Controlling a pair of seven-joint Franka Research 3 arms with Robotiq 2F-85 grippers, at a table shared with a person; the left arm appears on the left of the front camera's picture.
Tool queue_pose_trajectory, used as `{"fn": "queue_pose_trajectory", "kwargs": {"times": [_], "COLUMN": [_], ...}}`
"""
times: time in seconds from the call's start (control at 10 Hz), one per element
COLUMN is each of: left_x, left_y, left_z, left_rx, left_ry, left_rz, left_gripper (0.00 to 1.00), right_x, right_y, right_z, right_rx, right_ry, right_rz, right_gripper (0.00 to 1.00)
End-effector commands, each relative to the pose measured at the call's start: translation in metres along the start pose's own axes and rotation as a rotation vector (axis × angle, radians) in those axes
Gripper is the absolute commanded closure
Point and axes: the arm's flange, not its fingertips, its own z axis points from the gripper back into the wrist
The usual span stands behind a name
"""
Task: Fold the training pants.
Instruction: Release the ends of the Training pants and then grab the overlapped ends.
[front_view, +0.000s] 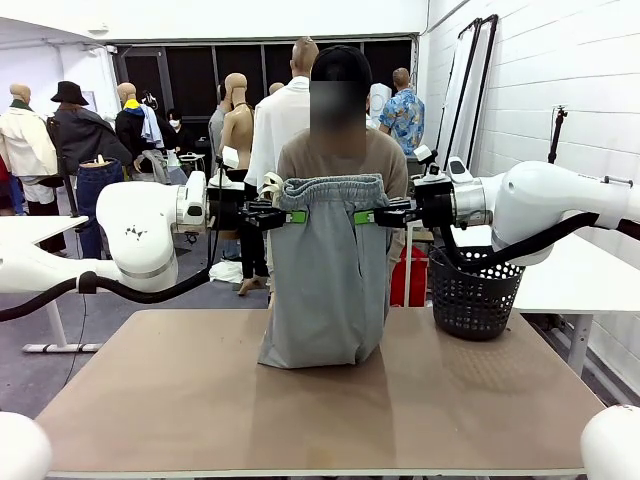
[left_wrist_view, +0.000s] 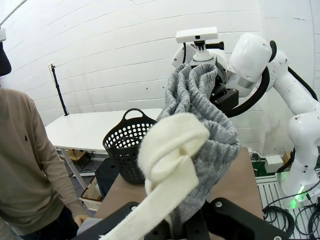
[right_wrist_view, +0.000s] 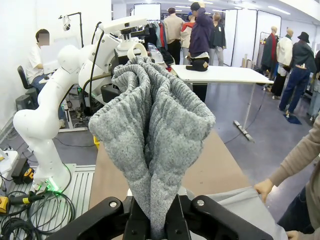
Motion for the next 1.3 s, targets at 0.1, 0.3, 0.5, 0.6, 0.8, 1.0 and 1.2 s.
{"fn": "queue_pose_trajectory", "kwargs": {"times": [0.1,0.3,0.5,0.6,0.8,1.0,1.2], "left_x": [0.0013,0.0013,0.0013,0.0013,0.0013,0.0013,0.0013], "left_y": [-0.0008,-0.0008,-0.0008,-0.0008,-0.0008,-0.0008,-0.0008], "left_z": [-0.0016,-0.0016,-0.0016,-0.0016,-0.0016,-0.0016,-0.0016], "left_rx": [-0.002,-0.002,-0.002,-0.002,-0.002,-0.002,-0.002], "left_ry": [0.005,0.005,0.005,0.005,0.005,0.005,0.005], "left_rz": [0.005,0.005,0.005,0.005,0.005,0.005,0.005], "left_gripper": [1.0,1.0,1.0,1.0,1.0,1.0,1.0], "right_x": [0.0005,0.0005,0.0005,0.0005,0.0005,0.0005,0.0005], "right_y": [0.0007,0.0007,0.0007,0.0007,0.0007,0.0007,0.0007], "right_z": [-0.0007,-0.0007,-0.0007,-0.0007,-0.0007,-0.0007,-0.0007], "right_rx": [0.001,0.001,0.001,0.001,0.001,0.001,0.001], "right_ry": [0.002,0.002,0.002,0.002,0.002,0.002,0.002], "right_rz": [0.001,0.001,0.001,0.001,0.001,0.001,0.001], "right_gripper": [1.0,1.0,1.0,1.0,1.0,1.0,1.0]}}
